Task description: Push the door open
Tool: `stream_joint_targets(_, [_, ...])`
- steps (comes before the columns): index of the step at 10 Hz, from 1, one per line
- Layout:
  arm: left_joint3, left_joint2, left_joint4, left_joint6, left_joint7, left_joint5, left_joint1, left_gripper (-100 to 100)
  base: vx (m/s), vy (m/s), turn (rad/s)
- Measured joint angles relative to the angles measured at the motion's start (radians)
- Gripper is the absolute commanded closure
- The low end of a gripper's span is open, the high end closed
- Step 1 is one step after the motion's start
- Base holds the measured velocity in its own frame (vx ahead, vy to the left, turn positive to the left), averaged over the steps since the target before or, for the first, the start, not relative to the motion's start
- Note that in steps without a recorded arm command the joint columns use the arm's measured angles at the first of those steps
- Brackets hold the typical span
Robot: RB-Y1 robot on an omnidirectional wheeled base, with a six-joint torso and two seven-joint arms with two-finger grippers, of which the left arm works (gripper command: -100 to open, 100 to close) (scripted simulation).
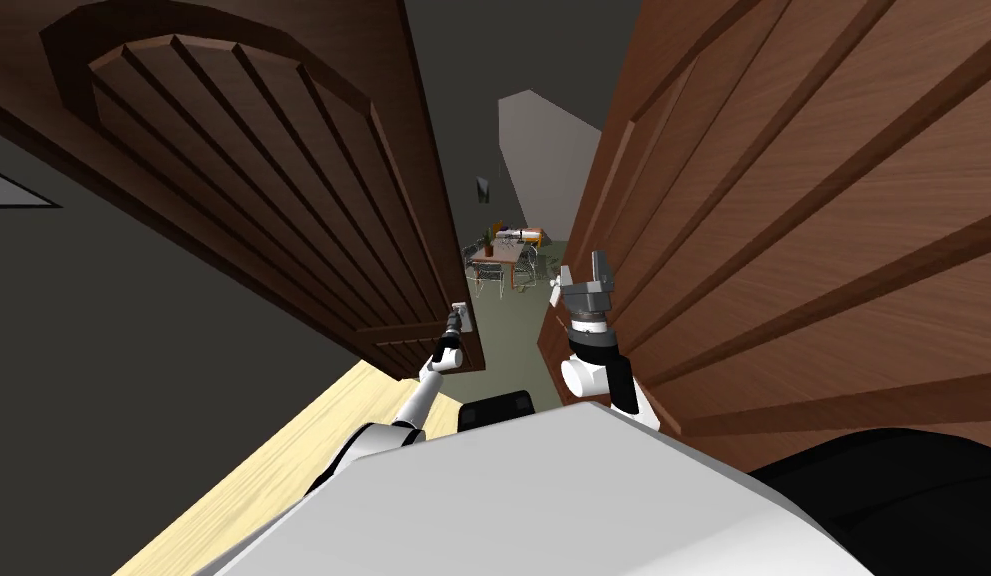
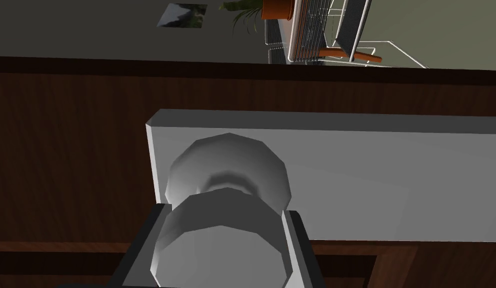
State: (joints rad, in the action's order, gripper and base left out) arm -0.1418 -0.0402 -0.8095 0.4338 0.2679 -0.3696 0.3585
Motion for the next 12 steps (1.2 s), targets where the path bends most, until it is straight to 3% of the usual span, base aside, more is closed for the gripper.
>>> stream_joint_targets(1, [0.007,-0.001,-0.006,-0.006,0.002,0.005,0.003,100,0.191,-0.009,0.224])
stream_joint_targets(3, [0.032,-0.025,-0.010,-0.005,-0.004,0.016,0.012,100,0.240,0.027,0.229])
stream_joint_targets(4, [0.047,-0.026,-0.025,-0.010,0.000,0.025,0.005,-100,-0.023,-0.019,0.062])
stream_joint_targets(9, [0.042,-0.009,-0.031,-0.020,-0.003,0.019,0.004,-100,-0.229,-0.093,0.008])
stream_joint_targets(12, [0.038,0.019,-0.032,-0.025,-0.006,0.015,0.005,-100,-0.199,-0.063,0.015])
